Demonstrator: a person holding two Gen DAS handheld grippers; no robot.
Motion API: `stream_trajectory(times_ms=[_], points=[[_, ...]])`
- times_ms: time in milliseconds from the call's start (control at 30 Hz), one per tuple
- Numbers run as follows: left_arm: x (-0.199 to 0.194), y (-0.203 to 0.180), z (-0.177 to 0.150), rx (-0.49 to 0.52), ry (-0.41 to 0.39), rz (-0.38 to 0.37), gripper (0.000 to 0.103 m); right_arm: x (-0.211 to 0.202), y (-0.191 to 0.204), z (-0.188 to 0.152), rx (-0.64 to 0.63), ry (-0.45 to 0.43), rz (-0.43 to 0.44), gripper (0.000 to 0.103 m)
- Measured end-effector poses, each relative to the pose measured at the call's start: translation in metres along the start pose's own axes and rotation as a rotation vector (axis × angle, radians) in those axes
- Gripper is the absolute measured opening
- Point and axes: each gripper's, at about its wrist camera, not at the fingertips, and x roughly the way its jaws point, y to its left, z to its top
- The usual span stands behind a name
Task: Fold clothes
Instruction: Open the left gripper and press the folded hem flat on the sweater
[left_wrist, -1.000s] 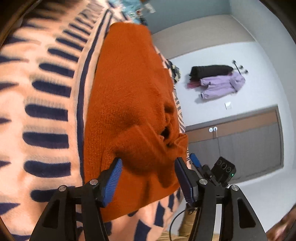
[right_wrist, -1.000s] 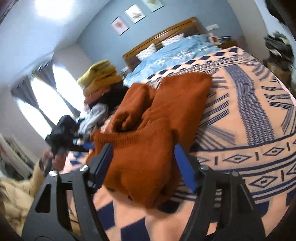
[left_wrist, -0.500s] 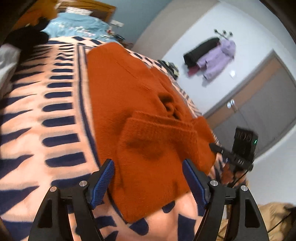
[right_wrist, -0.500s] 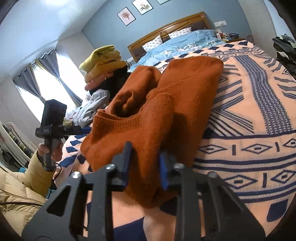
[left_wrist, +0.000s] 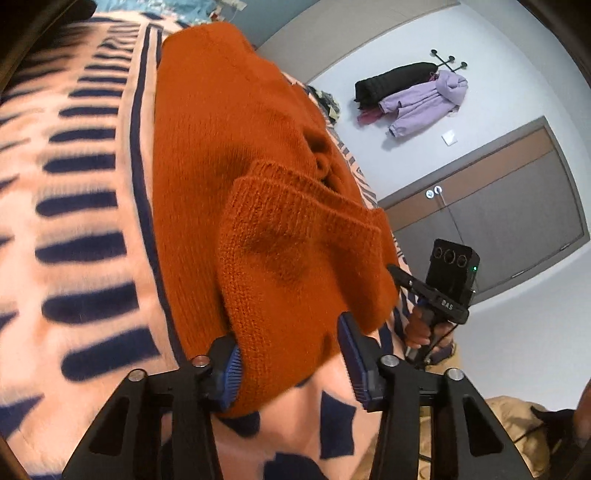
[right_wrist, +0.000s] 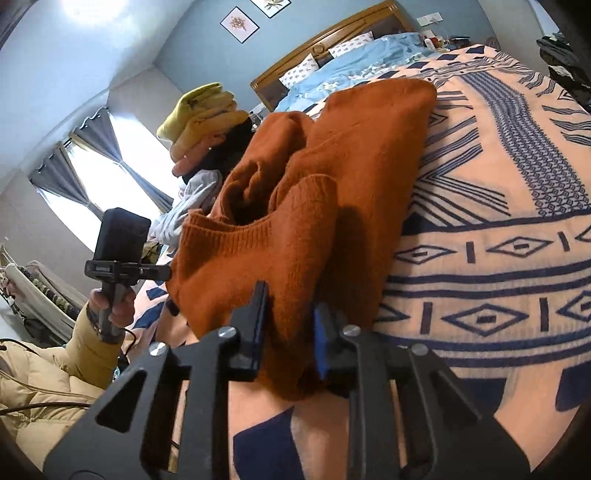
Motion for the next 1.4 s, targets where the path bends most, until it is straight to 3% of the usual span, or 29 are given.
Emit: stream_trajectory(times_ms=[167,500,667,800,933,1067,1133,1167,1200,1233,1300,1367,1400], points=[[-0.004,0.007,-0.012,-0.083,0.041,-0.040,0.041,-0.012,0.000,-0.005,0.033,0.015,0.062,0.012],[0.005,0.006,-0.017,-0.179,0.074,-0.089,0.041,-0.017,-0.005,-0.021,0.093,0.073,0.082,0.012],[0.005,-0.002,-0.009,-0.169,0.048,-0.027,0.043,-0.008,-0.009,-0.021,0.098,0.104,0.040,0.014],[0.005,-0.013,0.003,-0.130,0.011,0.041,0.052,-0.010,0.001,-0.015,0.047,0.088,-0.035,0.025],[0.013,-0.012,0.010,-0.128,0.015,0.076,0.051,-0.014,0.014,-0.007,-0.040,0.056,-0.109,0.026],[0.013,-0.013,0.007,-0.132,0.018,0.089,0.051,-0.001,0.012,-0.008,-0.053,0.101,-0.144,0.026],[0.012,-0.012,0.005,-0.148,0.021,0.086,0.051,0.000,0.010,-0.011,-0.054,0.107,-0.156,0.031],[0.011,-0.012,0.003,-0.151,0.019,0.085,0.051,-0.004,0.010,-0.010,-0.058,0.098,-0.167,0.040],[0.010,-0.014,0.002,-0.144,0.017,0.095,0.051,-0.009,0.013,-0.009,-0.075,0.079,-0.198,0.056],[0.008,-0.018,0.002,-0.131,0.004,0.125,0.053,-0.013,0.015,-0.010,-0.094,0.064,-0.237,0.062],[-0.002,-0.026,0.001,-0.074,-0.034,0.199,0.059,-0.024,0.025,-0.006,-0.155,0.018,-0.322,0.065],[-0.014,-0.038,0.000,0.002,-0.090,0.252,0.059,-0.034,0.045,-0.005,-0.250,-0.027,-0.341,0.067],[-0.019,-0.048,0.001,0.052,-0.126,0.273,0.059,-0.037,0.057,-0.006,-0.314,-0.048,-0.345,0.072]])
